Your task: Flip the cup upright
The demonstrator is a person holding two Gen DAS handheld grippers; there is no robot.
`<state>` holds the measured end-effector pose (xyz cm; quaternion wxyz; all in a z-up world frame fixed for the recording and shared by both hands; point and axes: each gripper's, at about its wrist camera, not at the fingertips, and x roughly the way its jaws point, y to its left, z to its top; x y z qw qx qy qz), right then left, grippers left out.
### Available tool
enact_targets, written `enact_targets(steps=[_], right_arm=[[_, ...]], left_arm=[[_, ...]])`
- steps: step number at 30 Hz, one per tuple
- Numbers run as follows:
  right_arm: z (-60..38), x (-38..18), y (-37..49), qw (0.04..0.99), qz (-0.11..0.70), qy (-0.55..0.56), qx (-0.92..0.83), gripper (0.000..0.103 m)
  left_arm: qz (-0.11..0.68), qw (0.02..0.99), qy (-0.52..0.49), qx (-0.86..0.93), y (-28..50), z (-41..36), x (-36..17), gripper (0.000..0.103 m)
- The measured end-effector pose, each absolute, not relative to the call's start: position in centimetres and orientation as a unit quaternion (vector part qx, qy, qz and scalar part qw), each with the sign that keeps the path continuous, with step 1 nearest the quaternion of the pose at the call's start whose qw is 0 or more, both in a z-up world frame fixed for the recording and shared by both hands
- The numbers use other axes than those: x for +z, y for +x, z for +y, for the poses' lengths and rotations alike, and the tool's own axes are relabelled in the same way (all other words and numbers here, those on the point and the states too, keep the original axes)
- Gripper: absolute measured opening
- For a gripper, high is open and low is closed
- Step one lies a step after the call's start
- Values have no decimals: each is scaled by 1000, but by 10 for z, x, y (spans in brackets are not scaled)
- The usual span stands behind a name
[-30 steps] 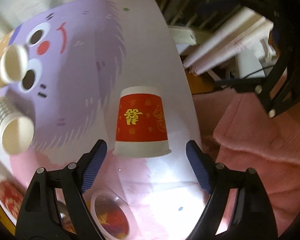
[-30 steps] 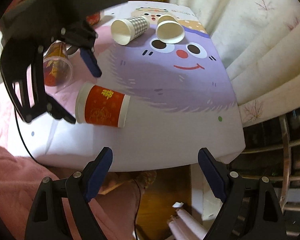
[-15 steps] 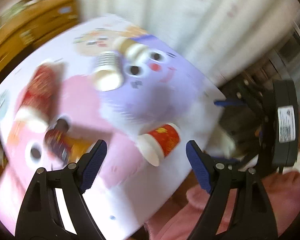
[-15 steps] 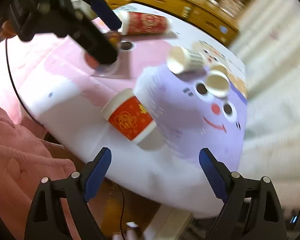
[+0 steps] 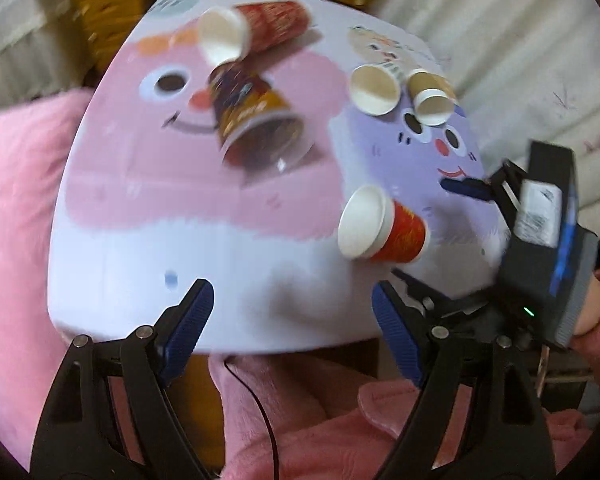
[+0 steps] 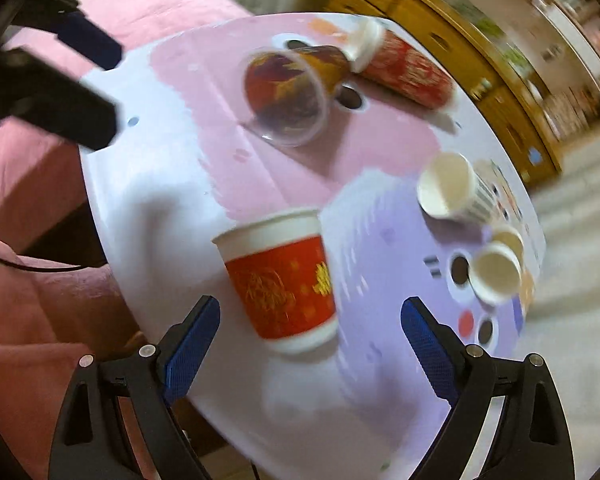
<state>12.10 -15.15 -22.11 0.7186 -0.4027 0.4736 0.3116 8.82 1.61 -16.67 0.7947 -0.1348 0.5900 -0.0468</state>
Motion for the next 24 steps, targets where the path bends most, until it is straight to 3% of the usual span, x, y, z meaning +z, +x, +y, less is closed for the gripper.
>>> enact_targets(steps=[12,15,18,24], right_arm=[[-115,-277,132,663,477,-445,368,93],[-111,-285,135,662,478,-445,367,84],[-109,-285,140,665,486,-430,369,69],[-114,-266,147,695,480,-392,364,67]], left_arm=[[584,784,-208,35,35,25,-175,79],[587,782,-207,35,35,26,-175,79],[592,781,-197,35,33,24,-173,79],[601,781,-166,23,36,15,-171,79]])
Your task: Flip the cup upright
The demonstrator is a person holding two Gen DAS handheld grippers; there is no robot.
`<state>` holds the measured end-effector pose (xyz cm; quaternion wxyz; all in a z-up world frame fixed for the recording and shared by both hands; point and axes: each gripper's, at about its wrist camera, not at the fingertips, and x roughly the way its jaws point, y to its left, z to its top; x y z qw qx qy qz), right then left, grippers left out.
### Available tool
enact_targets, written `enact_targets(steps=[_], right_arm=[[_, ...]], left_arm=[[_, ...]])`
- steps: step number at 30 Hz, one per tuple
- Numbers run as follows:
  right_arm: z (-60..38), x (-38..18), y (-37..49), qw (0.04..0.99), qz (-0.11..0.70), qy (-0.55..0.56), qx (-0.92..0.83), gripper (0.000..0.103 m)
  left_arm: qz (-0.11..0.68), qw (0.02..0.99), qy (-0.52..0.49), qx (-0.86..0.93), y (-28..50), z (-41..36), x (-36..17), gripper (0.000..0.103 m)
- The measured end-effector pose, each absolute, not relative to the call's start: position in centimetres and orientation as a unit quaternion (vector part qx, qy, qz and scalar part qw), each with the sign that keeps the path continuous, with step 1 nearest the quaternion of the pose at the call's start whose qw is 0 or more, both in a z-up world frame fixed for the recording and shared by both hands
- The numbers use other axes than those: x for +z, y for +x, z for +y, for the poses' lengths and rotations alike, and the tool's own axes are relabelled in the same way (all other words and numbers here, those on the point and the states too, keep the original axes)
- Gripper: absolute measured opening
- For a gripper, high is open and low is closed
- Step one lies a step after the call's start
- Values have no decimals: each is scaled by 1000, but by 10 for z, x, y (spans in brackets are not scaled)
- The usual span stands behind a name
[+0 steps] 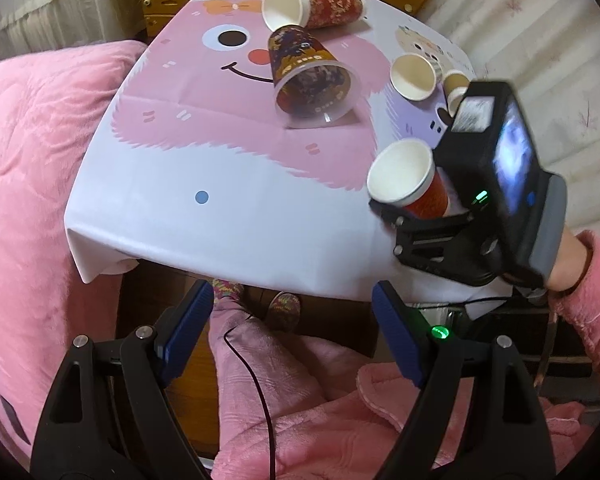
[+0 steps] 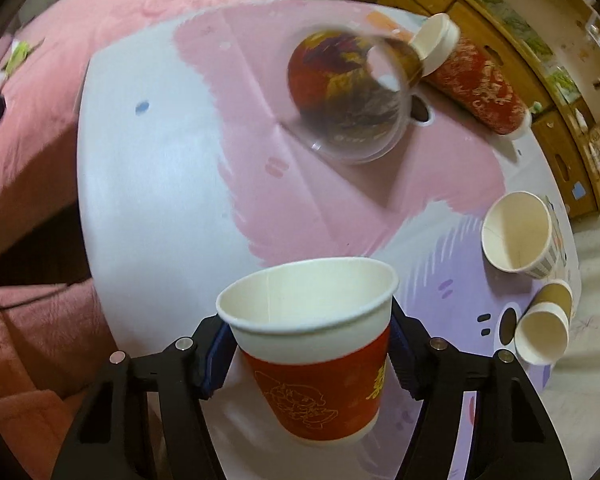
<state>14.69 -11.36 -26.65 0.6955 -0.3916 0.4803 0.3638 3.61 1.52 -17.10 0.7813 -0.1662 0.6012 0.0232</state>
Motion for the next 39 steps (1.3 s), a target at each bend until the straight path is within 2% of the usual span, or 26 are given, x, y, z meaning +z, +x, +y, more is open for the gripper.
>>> enact_targets(steps=[5,9,16,22,39], right_arm=[[-133,-238,154,762,449,-283,371,67],[-161,-224,162,820,423,-127,364,67],[-193,-224,180,869,394,29,298,67],[-190,-234,181,888,365,37,276,67],[-185,-272,152,880,393,11,266,67]], left_arm=[[609,778,-156,15,38,9,-171,79],[613,776,-146,12,40,6,-170,79],[618,772,-145,19,40,5,-168,79],[625,769,-133,17,39,1,-167,79],[638,760,-123,-15,40,-7,-168,79]])
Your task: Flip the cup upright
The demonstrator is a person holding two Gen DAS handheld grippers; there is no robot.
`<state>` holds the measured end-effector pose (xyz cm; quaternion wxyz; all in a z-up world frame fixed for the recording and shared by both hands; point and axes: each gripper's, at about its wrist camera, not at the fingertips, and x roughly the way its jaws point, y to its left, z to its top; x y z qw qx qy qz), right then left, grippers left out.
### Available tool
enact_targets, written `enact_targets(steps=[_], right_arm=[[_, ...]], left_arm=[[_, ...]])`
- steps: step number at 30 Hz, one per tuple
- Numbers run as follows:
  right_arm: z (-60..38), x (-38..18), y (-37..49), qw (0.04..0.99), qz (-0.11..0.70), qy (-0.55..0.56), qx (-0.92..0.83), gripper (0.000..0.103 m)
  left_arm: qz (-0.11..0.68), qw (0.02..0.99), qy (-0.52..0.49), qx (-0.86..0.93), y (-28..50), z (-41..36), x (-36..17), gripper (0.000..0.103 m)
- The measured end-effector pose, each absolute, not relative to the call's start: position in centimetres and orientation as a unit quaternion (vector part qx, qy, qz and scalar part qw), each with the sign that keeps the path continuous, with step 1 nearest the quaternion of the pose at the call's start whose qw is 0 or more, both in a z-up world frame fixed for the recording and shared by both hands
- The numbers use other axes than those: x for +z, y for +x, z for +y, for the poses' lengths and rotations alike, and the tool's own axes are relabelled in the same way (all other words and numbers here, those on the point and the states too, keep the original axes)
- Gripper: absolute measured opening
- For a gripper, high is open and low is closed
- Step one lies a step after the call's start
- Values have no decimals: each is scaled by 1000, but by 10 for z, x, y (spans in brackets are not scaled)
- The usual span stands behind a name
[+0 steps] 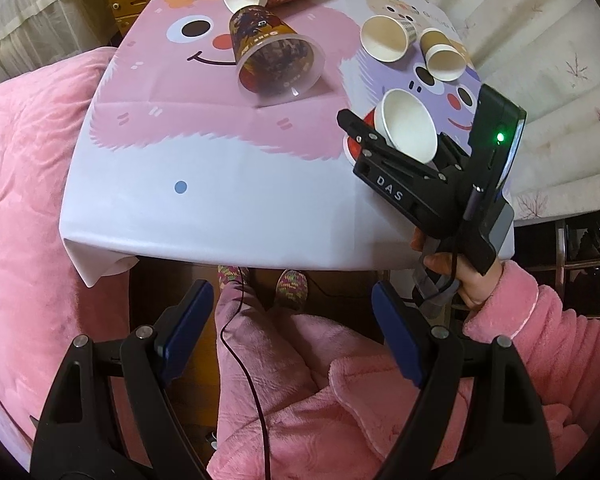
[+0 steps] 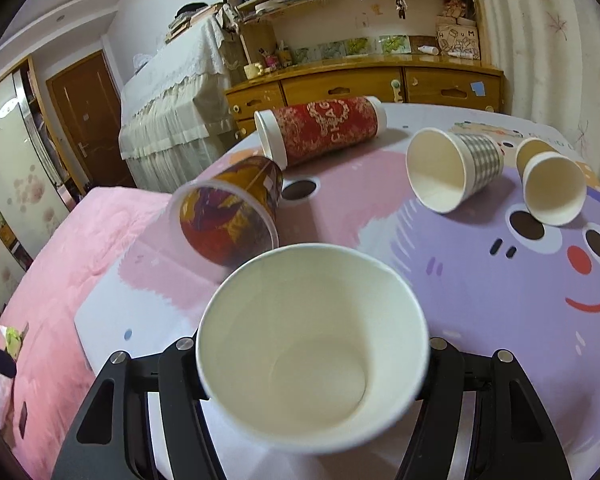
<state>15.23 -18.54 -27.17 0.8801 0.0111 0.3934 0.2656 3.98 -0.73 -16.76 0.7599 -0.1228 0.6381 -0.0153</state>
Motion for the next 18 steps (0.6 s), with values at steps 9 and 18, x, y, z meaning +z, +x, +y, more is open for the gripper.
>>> enact_targets(steps=[9,18], right_arm=[[-194,-256,129,865,415,9,282,98],[-225,-221,112,793,538,54,282,103]], left_arm=[[640,759,-114,-19,43,-11,-168,79],[611,781,-126,-5,52,-11,-154,79]])
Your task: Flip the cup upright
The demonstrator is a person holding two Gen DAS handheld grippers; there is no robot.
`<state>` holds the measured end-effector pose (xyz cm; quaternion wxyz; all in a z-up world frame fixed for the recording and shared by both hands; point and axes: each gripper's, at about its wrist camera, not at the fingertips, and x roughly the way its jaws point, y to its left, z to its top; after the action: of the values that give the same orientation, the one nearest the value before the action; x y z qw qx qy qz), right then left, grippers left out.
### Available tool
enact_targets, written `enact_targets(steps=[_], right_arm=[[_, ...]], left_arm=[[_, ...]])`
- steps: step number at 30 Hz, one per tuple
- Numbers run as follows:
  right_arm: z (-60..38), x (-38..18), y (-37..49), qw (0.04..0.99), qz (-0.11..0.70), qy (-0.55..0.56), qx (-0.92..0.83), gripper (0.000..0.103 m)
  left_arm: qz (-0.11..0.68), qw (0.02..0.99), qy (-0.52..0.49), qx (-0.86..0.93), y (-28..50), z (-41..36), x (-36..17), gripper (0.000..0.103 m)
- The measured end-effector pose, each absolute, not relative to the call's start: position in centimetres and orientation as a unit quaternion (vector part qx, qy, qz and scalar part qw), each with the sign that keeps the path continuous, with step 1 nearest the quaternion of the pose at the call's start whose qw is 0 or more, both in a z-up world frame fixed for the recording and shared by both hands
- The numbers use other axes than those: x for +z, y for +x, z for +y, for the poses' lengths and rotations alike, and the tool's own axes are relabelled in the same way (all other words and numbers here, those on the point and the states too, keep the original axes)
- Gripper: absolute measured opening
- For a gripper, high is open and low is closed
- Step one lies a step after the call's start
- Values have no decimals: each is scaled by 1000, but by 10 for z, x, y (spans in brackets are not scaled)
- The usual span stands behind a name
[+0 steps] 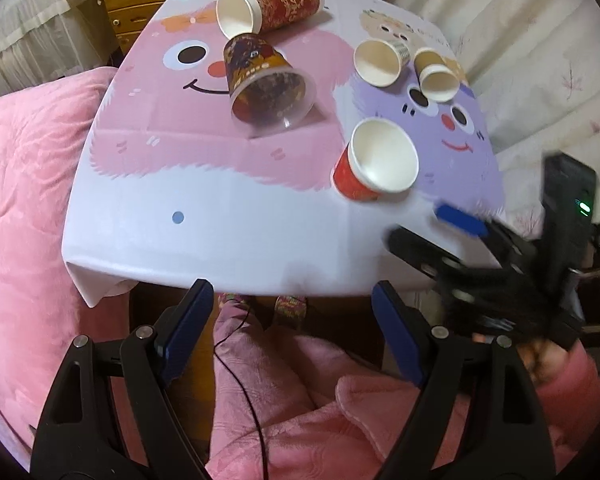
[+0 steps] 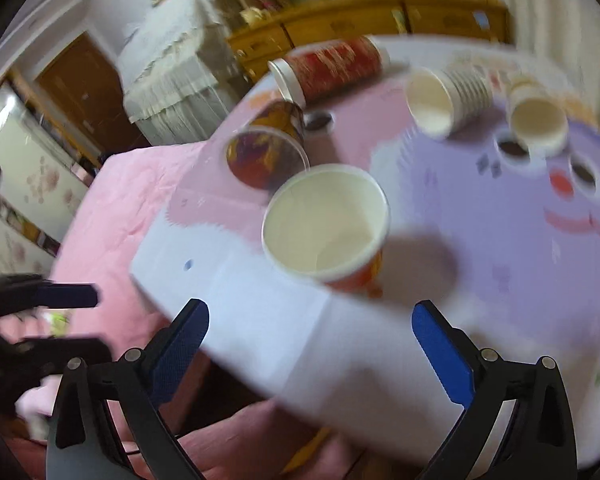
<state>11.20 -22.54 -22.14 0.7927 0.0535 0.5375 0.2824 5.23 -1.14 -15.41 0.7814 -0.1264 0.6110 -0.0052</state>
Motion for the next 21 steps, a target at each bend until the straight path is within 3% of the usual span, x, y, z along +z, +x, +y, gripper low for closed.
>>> enact_targets(steps=[7,16,21], right_arm=[[-272,-177,91,767,596,113,211,103],[-288,-104,51,740,646,139,125,103],[-281,-48,35,771,609,145,116,103]], left_arm=[[591,795,-133,-6,62,-18,-133,79],[545,833,-90,36,64,-24,-52,80],[505,858,-96,21,55,-22,-3,79]])
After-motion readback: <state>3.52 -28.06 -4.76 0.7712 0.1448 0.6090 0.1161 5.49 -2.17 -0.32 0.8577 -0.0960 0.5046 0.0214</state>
